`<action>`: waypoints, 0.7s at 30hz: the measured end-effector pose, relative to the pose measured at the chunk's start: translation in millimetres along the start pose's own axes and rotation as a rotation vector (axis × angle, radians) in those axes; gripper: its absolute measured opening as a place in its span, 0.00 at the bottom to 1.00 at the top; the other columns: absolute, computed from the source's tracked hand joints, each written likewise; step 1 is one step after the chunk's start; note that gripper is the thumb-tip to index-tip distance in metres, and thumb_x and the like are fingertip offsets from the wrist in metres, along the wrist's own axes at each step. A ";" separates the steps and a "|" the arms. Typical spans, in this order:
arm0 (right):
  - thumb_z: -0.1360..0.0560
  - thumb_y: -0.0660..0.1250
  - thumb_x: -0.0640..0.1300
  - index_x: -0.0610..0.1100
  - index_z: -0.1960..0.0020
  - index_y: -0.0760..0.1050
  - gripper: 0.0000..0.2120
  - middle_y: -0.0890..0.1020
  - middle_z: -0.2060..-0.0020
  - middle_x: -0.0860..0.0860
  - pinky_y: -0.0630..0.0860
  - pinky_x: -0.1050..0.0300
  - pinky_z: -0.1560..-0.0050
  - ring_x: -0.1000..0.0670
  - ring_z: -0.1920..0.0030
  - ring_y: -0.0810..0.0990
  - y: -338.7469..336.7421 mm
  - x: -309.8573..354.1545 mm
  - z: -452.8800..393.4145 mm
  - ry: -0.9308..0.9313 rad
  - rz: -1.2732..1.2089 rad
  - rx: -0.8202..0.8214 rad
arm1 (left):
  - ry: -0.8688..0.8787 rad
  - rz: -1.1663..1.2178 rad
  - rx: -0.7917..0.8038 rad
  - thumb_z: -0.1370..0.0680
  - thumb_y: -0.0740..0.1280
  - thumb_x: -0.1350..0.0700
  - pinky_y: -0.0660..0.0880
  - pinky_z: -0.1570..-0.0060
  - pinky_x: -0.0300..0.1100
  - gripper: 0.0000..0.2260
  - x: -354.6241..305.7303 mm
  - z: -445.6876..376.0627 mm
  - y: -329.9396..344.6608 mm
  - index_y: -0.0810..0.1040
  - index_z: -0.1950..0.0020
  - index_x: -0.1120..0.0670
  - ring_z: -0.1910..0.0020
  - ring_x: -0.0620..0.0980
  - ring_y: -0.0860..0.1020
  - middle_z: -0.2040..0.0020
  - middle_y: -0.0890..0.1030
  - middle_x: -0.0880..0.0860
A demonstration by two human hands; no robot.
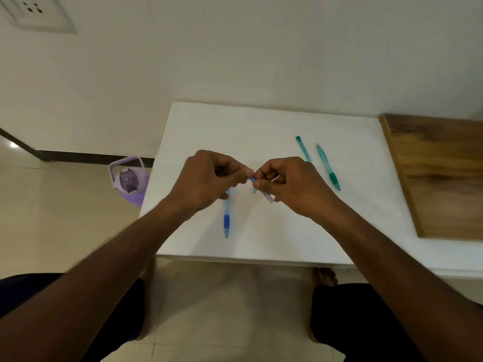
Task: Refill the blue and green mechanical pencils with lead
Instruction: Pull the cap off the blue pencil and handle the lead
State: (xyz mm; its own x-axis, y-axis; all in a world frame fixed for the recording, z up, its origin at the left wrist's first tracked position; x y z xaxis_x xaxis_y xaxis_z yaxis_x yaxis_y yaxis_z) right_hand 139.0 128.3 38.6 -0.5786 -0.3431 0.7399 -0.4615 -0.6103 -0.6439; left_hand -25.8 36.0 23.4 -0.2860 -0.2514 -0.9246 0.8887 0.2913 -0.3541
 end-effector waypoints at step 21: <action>0.22 0.75 0.49 0.49 0.50 0.83 0.05 0.87 0.58 0.57 0.79 0.69 0.56 0.56 0.56 0.86 -25.8 -14.6 -2.3 0.123 -0.009 -0.097 | 0.017 -0.408 -0.068 0.22 0.70 0.34 0.81 0.61 0.38 0.17 4.5 -8.0 19.7 0.87 0.55 0.47 0.62 0.43 0.84 0.62 0.86 0.42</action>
State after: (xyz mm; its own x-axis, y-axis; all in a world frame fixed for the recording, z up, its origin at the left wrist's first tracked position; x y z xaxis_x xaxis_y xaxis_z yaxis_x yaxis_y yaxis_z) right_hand 157.8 150.8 44.0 -0.6491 -0.2441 0.7204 -0.5266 -0.5392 -0.6572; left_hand -12.5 47.9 11.1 -0.6167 -0.3434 -0.7083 0.6756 0.2310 -0.7002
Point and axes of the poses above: each hand's wrist, its own z-axis away from the middle knuckle, its own y-axis out of the palm, x = y × z, the point moved 6 cm from there along -z, towards the middle knuckle
